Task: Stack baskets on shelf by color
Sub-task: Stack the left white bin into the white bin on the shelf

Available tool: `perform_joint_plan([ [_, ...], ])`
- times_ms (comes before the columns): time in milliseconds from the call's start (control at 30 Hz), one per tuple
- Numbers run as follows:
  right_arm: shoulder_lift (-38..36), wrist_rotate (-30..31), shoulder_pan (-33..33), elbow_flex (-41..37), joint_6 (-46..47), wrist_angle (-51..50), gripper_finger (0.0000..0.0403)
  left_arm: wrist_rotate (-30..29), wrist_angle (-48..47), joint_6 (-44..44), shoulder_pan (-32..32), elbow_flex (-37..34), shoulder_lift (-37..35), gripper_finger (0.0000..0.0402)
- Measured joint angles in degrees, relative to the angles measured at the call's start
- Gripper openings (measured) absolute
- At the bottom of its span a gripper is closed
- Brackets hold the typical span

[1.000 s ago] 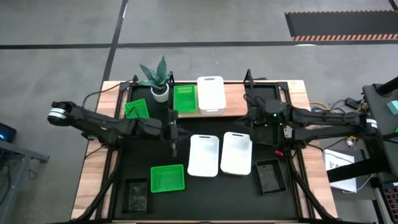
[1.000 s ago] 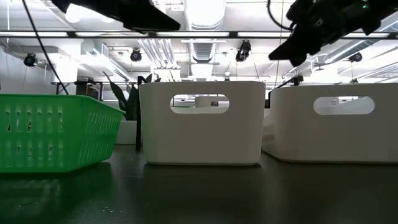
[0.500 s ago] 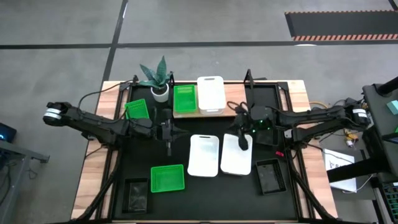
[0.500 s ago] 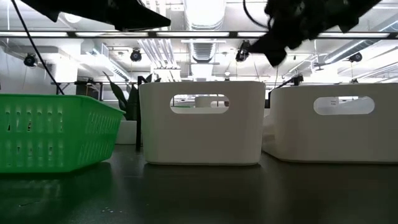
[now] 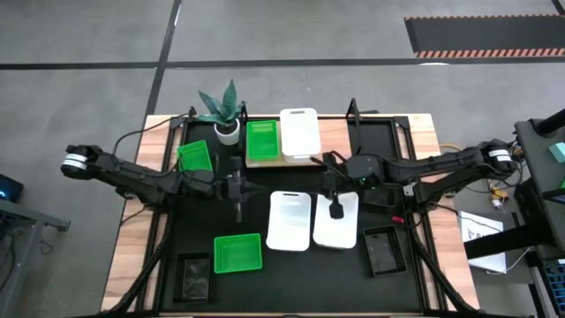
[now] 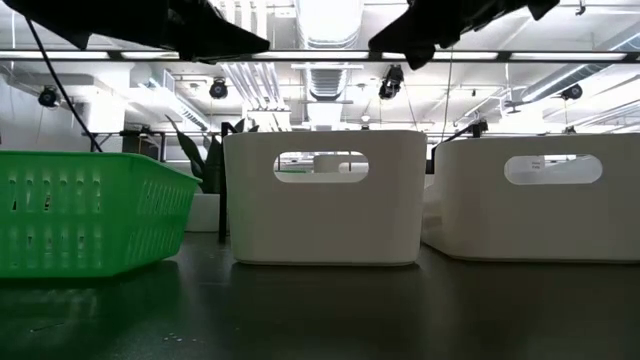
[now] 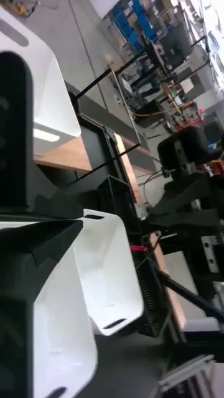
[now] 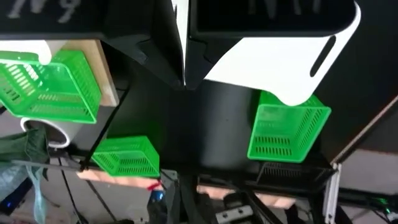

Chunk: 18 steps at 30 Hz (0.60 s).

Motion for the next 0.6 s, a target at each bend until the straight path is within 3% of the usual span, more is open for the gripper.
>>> perform_joint_plan([
  [233,3.44,0.08,1.05,8.01,1.48,-13.40,0.0009,0.00,4.37,-0.13,0.00,-0.19,-1.42,0.0000],
  [467,8.49,0.09,6.19,12.73,2.63,-19.42,0.0009,0.01,4.65,-0.12,0.00,-0.27,-1.02,0.0000],
  [600,10.93,4.10,9.31,15.31,4.18,-21.90,0.0009,0.00,4.78,0.06,0.00,-0.34,-1.00,0.0000],
])
